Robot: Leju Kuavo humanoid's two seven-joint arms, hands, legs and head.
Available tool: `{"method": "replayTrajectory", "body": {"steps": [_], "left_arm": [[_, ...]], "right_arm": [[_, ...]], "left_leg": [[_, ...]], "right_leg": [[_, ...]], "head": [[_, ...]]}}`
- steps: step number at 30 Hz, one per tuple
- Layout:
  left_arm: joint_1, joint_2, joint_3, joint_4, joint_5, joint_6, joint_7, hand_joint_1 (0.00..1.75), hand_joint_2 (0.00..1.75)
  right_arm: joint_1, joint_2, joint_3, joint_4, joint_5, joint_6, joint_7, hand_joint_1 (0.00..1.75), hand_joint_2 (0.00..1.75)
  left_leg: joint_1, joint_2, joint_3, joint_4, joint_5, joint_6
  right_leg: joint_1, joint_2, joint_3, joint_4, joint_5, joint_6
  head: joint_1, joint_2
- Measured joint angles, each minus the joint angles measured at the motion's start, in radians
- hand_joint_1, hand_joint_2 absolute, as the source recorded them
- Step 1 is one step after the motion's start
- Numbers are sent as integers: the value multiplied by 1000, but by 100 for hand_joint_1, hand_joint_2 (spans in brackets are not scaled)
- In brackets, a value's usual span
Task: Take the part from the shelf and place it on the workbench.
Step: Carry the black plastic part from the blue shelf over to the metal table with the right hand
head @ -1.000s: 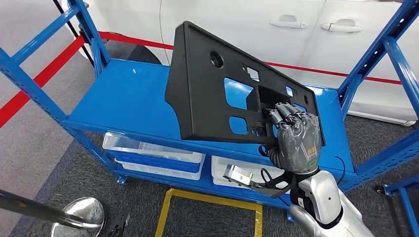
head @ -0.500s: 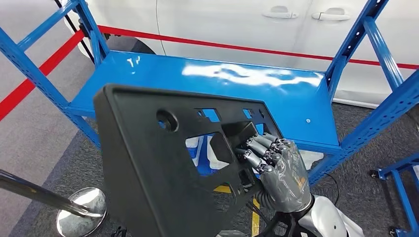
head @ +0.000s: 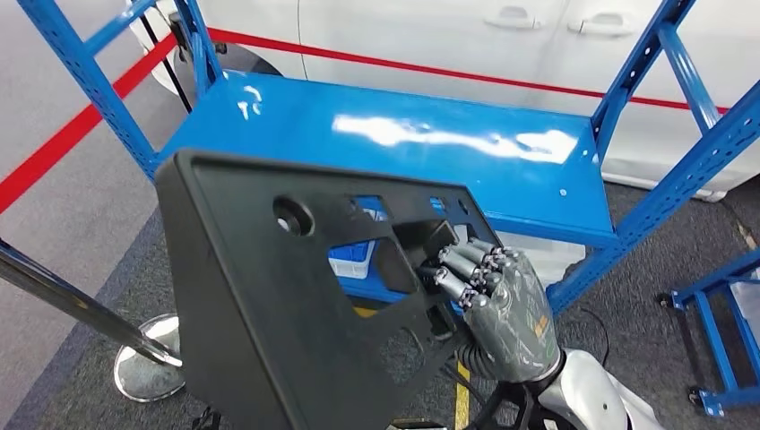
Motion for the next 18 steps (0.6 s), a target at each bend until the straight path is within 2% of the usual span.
{"method": "replayTrajectory", "body": {"steps": [1,2,3,4,5,6,7,8,9,10,12,13,14,16,17,18], "left_arm": [[0,-2,1,0,0,6,0,0,175],[0,-5,2,0,0,11,0,0,175],[0,-9,3,0,-2,14,0,0,175],[0,-12,4,0,-4,16,0,0,175],[1,-14,5,0,-6,16,0,0,175],[0,-16,6,0,-8,15,0,0,175],[1,-18,6,0,-9,15,0,0,175],[1,-20,7,0,-10,14,0,0,175],[1,-22,7,0,-11,14,0,0,175],[1,-23,8,0,-11,13,0,0,175],[1,-23,8,0,-15,12,0,0,175],[1,-23,9,0,-17,12,0,0,175],[2,-23,9,0,-19,12,0,0,175],[3,-23,10,0,-22,12,-1,0,175],[4,-23,10,0,-24,10,-1,0,175],[4,-22,10,0,-27,6,-1,0,175]], "right_arm": [[-1,-2,-2,2,-10,14,8,175,175],[0,-4,-6,5,-20,27,14,175,175],[0,-6,-11,10,-31,39,19,175,175],[0,-6,-19,16,-43,48,22,175,175],[0,-7,-27,22,-51,56,24,175,175],[0,-7,-37,28,-58,62,25,175,175],[-1,-6,-47,33,-63,66,26,175,175],[-2,-6,-56,36,-65,69,27,175,175],[-3,-6,-64,39,-67,72,28,175,175],[-4,-6,-71,42,-69,75,28,175,175],[-2,-7,-80,46,-70,82,28,175,175],[-1,-7,-83,49,-71,86,28,175,175],[1,-7,-86,51,-71,89,28,175,175],[3,-7,-93,56,-71,92,29,175,175],[4,-7,-96,58,-71,93,29,175,175],[5,-7,-98,61,-70,94,29,175,175]], "left_leg": [[-2,3,-17,2,13,6],[-5,7,-34,5,25,9],[-7,12,-54,10,37,11],[-10,19,-75,16,46,11],[-11,27,-95,25,54,10],[-12,34,-113,35,61,8],[-14,42,-129,45,65,6],[-16,49,-139,54,69,2],[-17,58,-145,60,74,-3],[-17,67,-148,62,80,-8],[-16,80,-151,60,92,-18],[-15,72,-157,65,82,-24],[-13,55,-166,84,51,-31],[-9,14,-187,171,-53,-42],[-7,4,-193,228,-97,-46],[-6,0,-194,276,-116,-48]], "right_leg": [[1,0,-12,60,-55,1],[1,0,-21,125,-92,2],[2,0,-23,179,-103,4],[2,-1,-13,207,-87,4],[3,-2,12,203,-58,3],[4,-10,54,165,-31,1],[7,-26,107,100,-28,-2],[12,-43,158,27,-41,-7],[18,-56,195,-30,-59,-13],[23,-61,212,-66,-75,-19],[23,-48,203,-80,-63,-33],[20,-39,194,-84,-51,-39],[16,-32,181,-86,-36,-47],[12,-14,151,-87,-9,-57],[12,-4,133,-85,4,-59],[12,7,116,-82,16,-59]], "head": [[1,0],[1,0],[2,0],[2,0],[2,0],[2,0],[2,0],[1,0],[1,0],[1,0],[2,0],[2,0],[1,0],[0,0],[0,0],[0,0]]}}
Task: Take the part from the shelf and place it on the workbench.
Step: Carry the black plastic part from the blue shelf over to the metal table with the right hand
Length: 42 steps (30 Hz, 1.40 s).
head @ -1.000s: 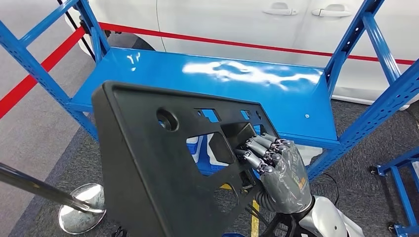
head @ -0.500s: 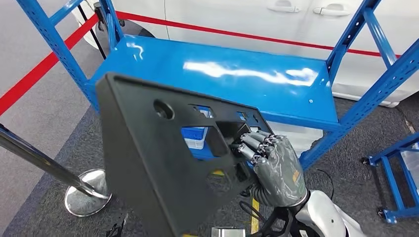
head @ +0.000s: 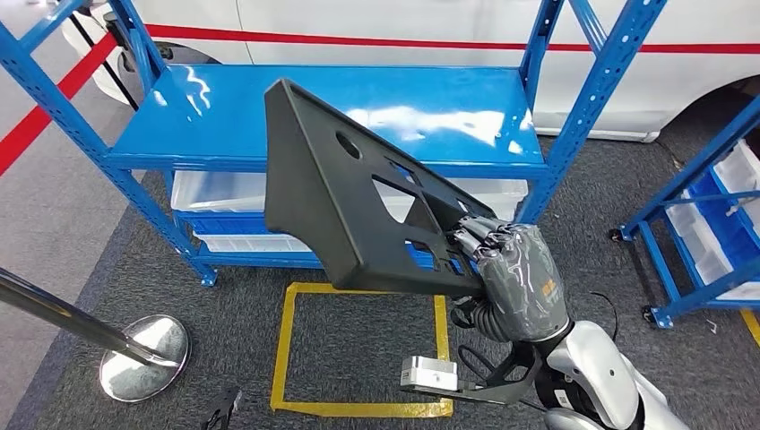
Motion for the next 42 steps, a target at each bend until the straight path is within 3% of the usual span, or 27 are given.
{"method": "replayTrajectory", "body": {"steps": [1,2,4,6,8,10,11,14,15,16,17,19,21,22,24,25,26,29,30,31,33,35,37,38,40,41,42], "left_arm": [[-1,3,0,0,-4,-8,0,0,175],[-2,7,0,0,-7,-19,-1,0,175],[-6,17,0,0,-14,-39,-1,0,175],[-8,23,0,0,-19,-46,-1,0,175],[-8,25,0,0,-24,-50,6,0,175],[-17,24,1,0,-30,-54,36,0,175],[-23,23,1,1,-32,-56,54,0,175],[-37,21,3,1,-36,-56,85,0,175],[-40,20,4,1,-36,-56,88,0,175],[-42,20,4,1,-36,-56,90,0,175],[-45,19,4,1,-36,-56,90,0,175],[-49,18,4,1,-37,-56,89,0,175],[-49,18,5,0,-35,-53,70,0,175],[-46,18,6,0,-32,-47,53,0,175],[-35,17,9,-1,-22,-30,18,0,175],[-30,17,12,-1,-19,-22,8,0,175],[-23,17,14,0,-17,-17,1,0,175],[-11,17,17,0,-25,-14,-2,0,175],[-11,16,17,0,-29,-12,1,0,175],[-11,14,17,0,-32,-10,6,0,175],[-13,9,17,0,-41,-20,20,0,175],[-20,10,17,0,-49,-37,31,0,175],[-25,10,17,0,-50,-29,25,0,175],[-26,10,17,0,-53,-27,21,0,175],[-30,9,17,1,-66,-52,27,0,175],[-35,11,16,1,-74,-72,37,0,175],[-39,12,15,1,-79,-88,46,0,175]], "right_arm": [[1,1,-1,2,2,2,0,175,175],[1,1,-1,5,4,6,1,175,175],[2,4,-1,8,9,12,5,175,175],[2,7,-2,8,13,15,10,175,175],[4,10,-5,8,14,21,17,175,175],[6,10,-8,9,10,28,22,175,175],[6,9,-10,11,7,31,24,175,175],[5,10,-16,16,-2,36,24,175,175],[5,11,-17,18,-3,37,24,175,175],[5,11,-18,20,-3,37,24,175,175],[5,11,-19,22,-4,37,24,175,175],[4,12,-20,24,-5,39,24,175,175],[1,20,-24,24,-7,49,25,175,175],[-1,27,-25,23,-6,57,28,175,175],[-5,57,-23,26,10,80,48,175,175],[-9,82,-18,31,23,89,63,175,175],[-19,115,-11,41,36,99,82,175,175],[-68,228,19,92,58,112,128,175,175],[-81,257,28,107,59,113,136,175,175],[-91,276,36,120,59,113,142,175,175],[-104,298,47,138,55,112,149,175,175],[-111,308,51,149,48,109,150,175,175],[-117,315,52,155,45,106,150,175,175],[-118,316,53,156,41,103,150,175,175],[-117,303,51,155,25,97,150,175,175],[-115,288,48,149,12,96,148,175,175],[-113,270,44,141,-1,96,146,175,175]], "left_leg": [[0,-1,8,28,8,0],[0,-3,29,27,37,1],[0,-29,109,-60,89,13],[0,-72,203,-198,75,25],[-4,-84,240,-266,61,31],[0,-62,227,-277,86,38],[2,-48,217,-283,100,45],[1,-5,173,-279,135,58],[0,9,157,-273,143,57],[0,24,138,-265,150,56],[0,39,119,-255,156,54],[0,65,83,-231,165,48],[-3,84,63,-212,172,38],[-5,94,60,-208,177,33],[-5,113,57,-211,191,19],[-3,109,54,-209,190,10],[0,87,46,-198,170,1],[4,1,9,-68,25,-11],[3,-7,-1,-8,-11,-10],[3,-9,-2,37,-22,-7],[3,-12,35,48,21,1],[2,-40,127,-58,67,15],[-1,-83,228,-205,53,27],[-3,-95,257,-252,41,29],[-4,-80,258,-278,50,32],[-2,-67,249,-281,65,37],[0,-53,236,-284,80,45]], "right_leg": [[0,11,-18,3,12,1],[0,22,-36,7,23,3],[0,44,-68,15,46,9],[-1,63,-85,16,68,19],[-5,82,-89,4,94,33],[-5,82,-99,-5,101,45],[-4,65,-109,10,76,49],[-6,7,-146,162,-74,61],[-9,2,-154,225,-98,66],[-11,0,-153,272,-95,72],[-13,-2,-140,291,-70,76],[-17,-26,-62,229,-26,81],[-10,-69,41,97,-55,75],[-5,-82,70,50,-76,66],[3,-70,72,20,-78,42],[3,-61,62,18,-66,32],[1,-49,48,16,-52,20],[1,-12,-5,14,-6,-3],[3,0,-23,14,8,-6],[5,10,-41,15,23,-7],[7,31,-75,16,50,-5],[8,51,-104,17,77,0],[9,69,-123,15,104,8],[8,79,-127,10,119,14],[8,94,-134,-5,146,28],[8,85,-139,-5,140,32],[8,66,-149,11,111,36]], "head": [[0,0],[0,0],[0,0],[0,0],[0,0],[1,0],[3,0],[7,0],[7,0],[7,0],[7,0],[7,0],[6,0],[6,0],[6,0],[6,0],[6,0],[3,0],[2,0],[2,0],[2,0],[2,0],[2,0],[2,0],[3,0],[2,0],[3,0]]}}
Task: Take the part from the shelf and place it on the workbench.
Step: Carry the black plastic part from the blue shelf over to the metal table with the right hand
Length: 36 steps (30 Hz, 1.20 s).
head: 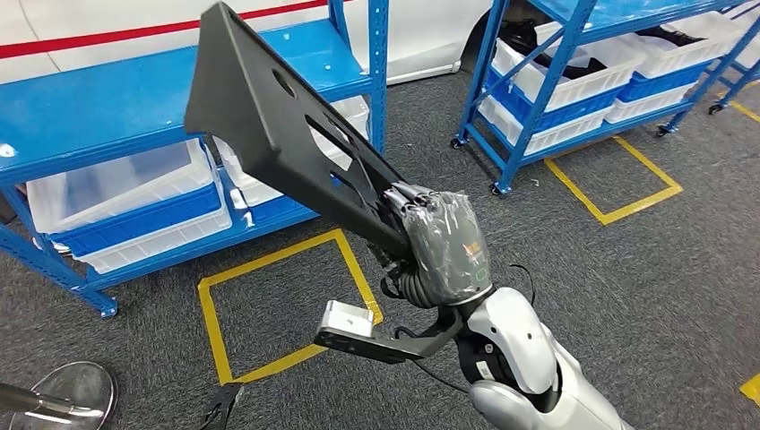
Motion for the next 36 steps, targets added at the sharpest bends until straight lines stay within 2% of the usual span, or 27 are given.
{"method": "replayTrajectory", "body": {"steps": [2,3,4,5,7,8,9,11,12,13,14,15,16,18,19,20,21,22,23,24,26,27,28,30,32,34,36], "left_arm": [[-5,2,-1,0,-4,-14,11,0,175],[-6,3,-1,0,-4,-14,12,0,175],[-6,4,-1,0,-1,-12,11,0,175],[-7,5,-1,0,2,-7,9,0,175],[-9,5,0,0,9,1,6,0,175],[-11,6,0,0,12,5,6,0,175],[-13,6,0,0,15,8,7,0,175],[-17,5,1,0,19,10,9,0,175],[-19,5,2,0,21,11,9,0,175],[-20,5,2,0,22,11,10,0,175],[-20,4,2,0,23,12,11,0,175],[-20,4,2,0,24,13,11,0,175],[-17,5,2,0,26,14,4,0,175],[-5,7,4,0,36,19,-28,0,175],[5,8,6,0,42,23,-50,0,175],[13,10,10,0,49,28,-67,0,175],[20,11,14,0,54,34,-78,0,175],[25,12,18,0,55,39,-84,0,175],[26,13,21,0,55,42,-85,0,175],[26,13,23,0,51,41,-81,0,175],[20,14,23,1,41,31,-59,0,175],[17,13,23,1,38,24,-46,0,175],[14,13,24,1,38,19,-35,0,175],[7,10,26,1,42,14,-25,0,175],[2,9,27,1,44,22,-31,0,175],[7,8,28,1,43,44,-59,0,175],[21,8,29,1,42,60,-90,0,175]], "right_arm": [[5,-36,-10,-21,-20,1,-8,175,175],[8,-52,-15,-29,-26,1,-13,175,175],[13,-66,-19,-38,-32,1,-17,175,175],[18,-80,-23,-46,-38,2,-23,175,175],[29,-110,-32,-62,-50,5,-37,175,175],[33,-126,-38,-70,-55,7,-45,175,175],[36,-139,-45,-78,-59,10,-51,175,175],[35,-155,-60,-95,-61,14,-58,175,175],[34,-161,-67,-103,-61,15,-60,175,175],[34,-166,-72,-108,-61,16,-61,175,175],[34,-171,-76,-111,-60,18,-62,175,175],[35,-175,-78,-113,-60,20,-64,175,175],[35,-177,-78,-115,-58,23,-64,175,175],[33,-172,-79,-119,-51,35,-60,175,175],[32,-163,-77,-120,-43,43,-52,175,175],[30,-146,-74,-120,-32,51,-41,175,175],[27,-123,-68,-115,-17,58,-26,175,175],[21,-97,-60,-105,-1,62,-10,175,175],[14,-67,-51,-89,14,63,5,175,175],[5,-39,-42,-71,26,62,18,175,175],[-8,6,-30,-40,36,56,35,175,175],[-14,20,-27,-29,37,51,39,175,175],[-18,29,-25,-20,37,44,40,175,175],[-25,37,-22,-3,36,30,39,175,175],[-28,39,-20,9,35,24,37,175,175],[-27,42,-16,16,36,22,37,175,175],[-20,44,-13,20,40,21,37,175,175]], "left_leg": [[-1,29,-30,0,27,12],[-2,44,-44,2,38,15],[-3,57,-58,5,46,16],[-4,70,-72,9,53,15],[-5,95,-101,22,64,13],[-5,108,-118,30,70,11],[-6,121,-132,39,74,8],[-8,142,-152,51,85,-2],[-8,152,-157,52,92,-8],[-7,163,-159,51,101,-14],[-6,172,-162,48,108,-21],[-3,165,-167,49,104,-27],[-1,144,-176,65,80,-33],[3,82,-201,149,-12,-41],[4,60,-214,212,-60,-43],[4,52,-223,270,-87,-45],[4,49,-223,311,-90,-46],[4,48,-210,322,-71,-46],[5,44,-182,301,-39,-45],[6,32,-139,248,-12,-44],[7,-6,-38,103,-14,-38],[7,-20,-7,51,-28,-36],[4,-24,7,24,-39,-32],[6,-7,-3,22,-29,-21],[9,18,-15,23,-13,-5],[4,45,-31,24,0,5],[-2,74,-46,28,9,6]], "right_leg": [[-5,-48,-26,96,-108,8],[-9,-59,-39,159,-155,13],[-13,-64,-48,219,-182,19],[-16,-65,-53,268,-188,24],[-19,-68,-29,298,-148,31],[-20,-74,7,273,-123,32],[-20,-89,62,218,-114,31],[-10,-125,177,68,-146,21],[-3,-136,210,15,-166,14],[4,-136,220,-15,-173,8],[4,-129,214,-26,-164,0],[4,-121,207,-33,-151,-8],[1,-113,197,-39,-136,-18],[-3,-95,171,-44,-108,-32],[-3,-83,154,-43,-95,-37],[-3,-70,138,-41,-84,-37],[-2,-57,120,-38,-71,-37],[-2,-43,101,-35,-59,-35],[-3,-30,82,-30,-46,-33],[-4,-17,63,-24,-35,-29],[-3,3,33,-12,-15,-19],[-2,11,25,-7,-7,-14],[0,17,21,-6,3,-8],[1,23,15,-8,17,1],[2,-12,-10,38,-21,9],[1,-55,-56,167,-106,16],[-2,-68,-82,280,-161,17]], "head": [[1,0],[2,0],[2,0],[2,0],[2,0],[2,0],[2,0],[2,0],[1,0],[1,0],[1,0],[2,0],[1,0],[0,0],[0,0],[-1,0],[-1,0],[-1,0],[-1,0],[-1,0],[0,0],[0,0],[0,0],[1,0],[7,0],[13,0],[13,0]]}}
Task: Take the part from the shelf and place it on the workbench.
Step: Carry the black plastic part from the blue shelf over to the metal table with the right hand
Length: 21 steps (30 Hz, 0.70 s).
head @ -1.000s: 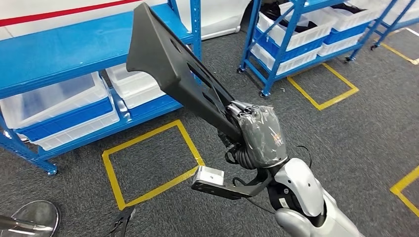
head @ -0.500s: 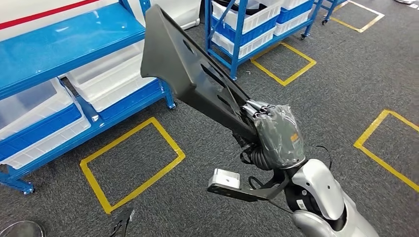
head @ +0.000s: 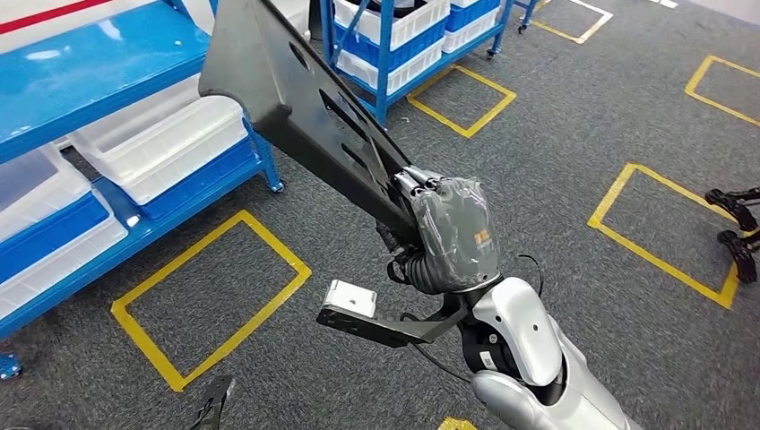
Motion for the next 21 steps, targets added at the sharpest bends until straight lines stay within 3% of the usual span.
{"method": "replayTrajectory", "body": {"steps": [1,2,5,7,9,10,13,15,18,19,21], "left_arm": [[6,0,1,0,-1,4,-8,0,175],[9,-1,1,0,-4,4,-10,0,175],[1,-9,2,0,-23,-26,26,0,175],[-12,-13,2,0,-31,-46,51,0,175],[-22,-14,2,0,-35,-55,63,0,175],[-27,-14,2,0,-37,-60,67,0,175],[-33,-11,0,0,-39,-68,77,0,175],[-33,-10,0,0,-37,-68,79,0,175],[-33,-10,0,0,-37,-67,79,0,175],[-26,-8,0,0,-31,-61,58,0,175],[0,1,0,0,-38,-20,3,0,175]], "right_arm": [[4,0,1,2,1,0,1,175,175],[6,0,1,3,2,-1,3,175,175],[5,-10,-3,-2,-22,-2,7,175,175],[3,-25,-10,-8,-41,-1,4,175,175],[4,-38,-15,-14,-47,0,1,175,175],[4,-45,-17,-19,-52,0,-1,175,175],[8,-77,-30,-43,-80,0,-17,175,175],[10,-92,-36,-53,-92,1,-26,175,175],[11,-93,-36,-54,-93,1,-28,175,175],[21,-112,-46,-65,-99,7,-38,175,175],[38,-143,-67,-98,-100,38,-54,175,175]], "left_leg": [[-3,14,-6,1,2,0],[-7,26,-9,2,4,0],[-13,56,-13,2,7,-3],[-12,73,-14,2,8,-10],[-12,88,-13,-1,6,-16],[-11,74,-15,6,-4,-20],[-5,-8,-62,115,-72,-30],[-3,-23,-87,169,-98,-34],[-3,-24,-90,175,-101,-34],[2,-25,-104,201,-99,-41],[24,-58,-89,150,-51,-66]], "right_leg": [[0,-2,15,5,-3,-3],[3,-6,50,-31,10,-10],[30,-57,194,-236,52,-53],[46,-77,220,-288,50,-73],[44,-59,224,-306,61,-82],[38,-49,228,-320,69,-85],[24,-23,235,-349,88,-84],[23,-18,233,-349,90,-84],[22,-17,233,-349,90,-84],[19,-5,231,-344,89,-81],[1,47,203,-299,77,-54]], "head": [[0,0],[0,0],[-1,0],[0,0],[0,0],[0,0],[-2,0],[-3,0],[-3,0],[-2,0],[-2,0]]}}
